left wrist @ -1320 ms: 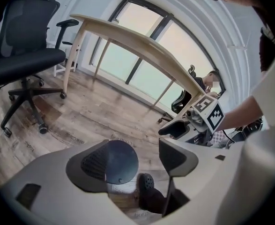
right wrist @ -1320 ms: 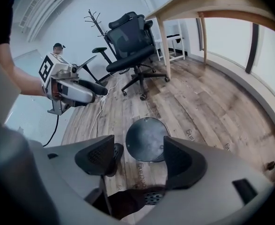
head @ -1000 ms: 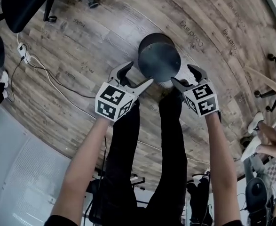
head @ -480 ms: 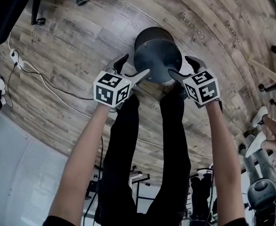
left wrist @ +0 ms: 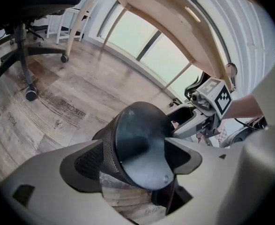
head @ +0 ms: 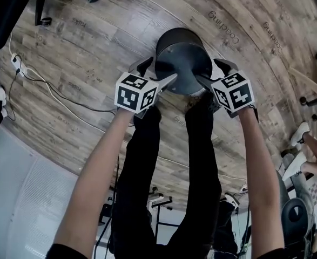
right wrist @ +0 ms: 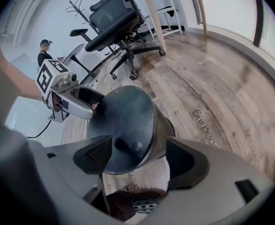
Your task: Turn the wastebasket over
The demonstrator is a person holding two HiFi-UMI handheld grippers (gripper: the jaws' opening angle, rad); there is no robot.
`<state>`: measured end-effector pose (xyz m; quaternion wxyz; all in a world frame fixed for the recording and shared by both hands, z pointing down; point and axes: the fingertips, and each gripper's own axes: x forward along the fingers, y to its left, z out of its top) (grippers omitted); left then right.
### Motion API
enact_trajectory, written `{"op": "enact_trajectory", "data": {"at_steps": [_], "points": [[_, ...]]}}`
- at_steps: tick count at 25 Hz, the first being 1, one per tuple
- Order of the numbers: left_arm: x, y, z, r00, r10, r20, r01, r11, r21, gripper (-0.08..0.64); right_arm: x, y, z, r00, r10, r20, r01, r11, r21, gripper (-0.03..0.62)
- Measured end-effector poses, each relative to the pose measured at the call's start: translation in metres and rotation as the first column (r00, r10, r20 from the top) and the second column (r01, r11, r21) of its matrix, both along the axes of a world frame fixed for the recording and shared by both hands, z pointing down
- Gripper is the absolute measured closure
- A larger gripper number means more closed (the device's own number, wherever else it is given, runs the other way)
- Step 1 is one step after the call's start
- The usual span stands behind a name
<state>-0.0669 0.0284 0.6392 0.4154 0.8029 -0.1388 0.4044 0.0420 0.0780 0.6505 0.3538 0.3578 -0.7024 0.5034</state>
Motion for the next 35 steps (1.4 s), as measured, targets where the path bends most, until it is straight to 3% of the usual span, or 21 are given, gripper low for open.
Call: {"op": "enact_trajectory", "data": {"at_steps": [5,12,16,18,27,35], "points": [[-0.003,0.002,0.013,0.999,0.011,0.035,-0.011,1.0,-0.024,0.156,0.0,0.002,0.006,1.0,0.007,0.026,-0.006,0.999,-0.039,0.25],[-0.005,0.002,0.024,1.0,-0.005,0.012,0.006,0.996,-0.088,0.155,-0.001,0.003,0.011,0.993,0.04,0.11,-0.03,0.996,-0.089,0.247],[-0.007,0.007,0.031,0.998,-0.055,0.007,0.055,0.972,-0.228,0.155,-0.001,0.003,0.013,0.989,0.05,0.136,-0.034,0.993,-0.117,0.247],[-0.007,0.007,0.032,0.998,-0.058,-0.003,0.055,0.963,-0.263,0.155,-0.001,0.004,0.013,0.987,0.059,0.152,-0.039,0.991,-0.131,0.247],[-0.007,0.007,0.032,0.999,-0.054,-0.007,0.05,0.963,-0.266,0.156,-0.003,0.006,0.013,0.976,0.091,0.197,-0.063,0.988,-0.144,0.25],[-0.004,0.008,0.022,0.999,-0.013,0.035,0.019,0.985,-0.174,0.193,-0.002,0.009,0.007,0.99,0.074,0.122,-0.058,0.99,-0.128,0.276]]}}
